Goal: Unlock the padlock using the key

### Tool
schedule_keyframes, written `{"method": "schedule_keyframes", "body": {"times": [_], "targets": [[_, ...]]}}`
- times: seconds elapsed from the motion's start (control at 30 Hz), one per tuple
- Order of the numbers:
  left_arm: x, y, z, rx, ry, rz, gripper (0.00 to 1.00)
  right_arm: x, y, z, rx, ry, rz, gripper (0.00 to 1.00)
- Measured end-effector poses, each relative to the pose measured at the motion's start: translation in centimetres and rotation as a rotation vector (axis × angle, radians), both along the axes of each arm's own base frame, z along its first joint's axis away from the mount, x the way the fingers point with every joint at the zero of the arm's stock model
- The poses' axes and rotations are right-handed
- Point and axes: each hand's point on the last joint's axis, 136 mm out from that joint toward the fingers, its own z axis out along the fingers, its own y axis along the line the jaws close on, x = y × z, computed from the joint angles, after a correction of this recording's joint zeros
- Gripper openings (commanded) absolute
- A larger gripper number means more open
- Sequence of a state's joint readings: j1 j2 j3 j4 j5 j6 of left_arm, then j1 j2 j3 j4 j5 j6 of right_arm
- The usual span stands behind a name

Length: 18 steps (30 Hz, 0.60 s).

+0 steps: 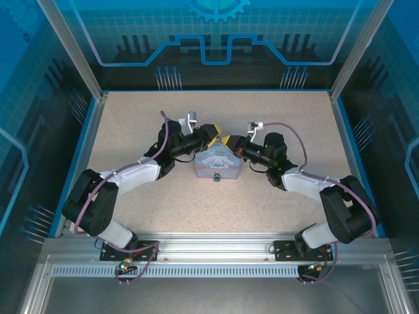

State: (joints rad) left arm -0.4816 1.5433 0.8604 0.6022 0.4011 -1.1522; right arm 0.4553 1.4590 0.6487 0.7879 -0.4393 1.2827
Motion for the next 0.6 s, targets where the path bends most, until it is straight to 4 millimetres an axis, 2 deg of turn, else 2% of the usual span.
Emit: {"method": "schedule_keyframes", "body": {"times": [0.2, 0.37, 0.6], "targets": [[-0.3, -0.11, -0.49, 0.014, 0.013, -0.017, 0.38, -0.08, -0.07, -0.19, -0.003, 0.009, 0.009, 0.0], [-0.4, -0.17, -0.49, 0.014, 0.013, -0.024, 0.25, -0.14, -0.03, -0.19, -0.002, 0.009, 0.013, 0.0], [-0.47, -0.15, -0.88, 0.028, 0.018, -0.026, 0.16, -0.21, 0.0, -0.14, -0.001, 0.008, 0.018, 0.0]]}}
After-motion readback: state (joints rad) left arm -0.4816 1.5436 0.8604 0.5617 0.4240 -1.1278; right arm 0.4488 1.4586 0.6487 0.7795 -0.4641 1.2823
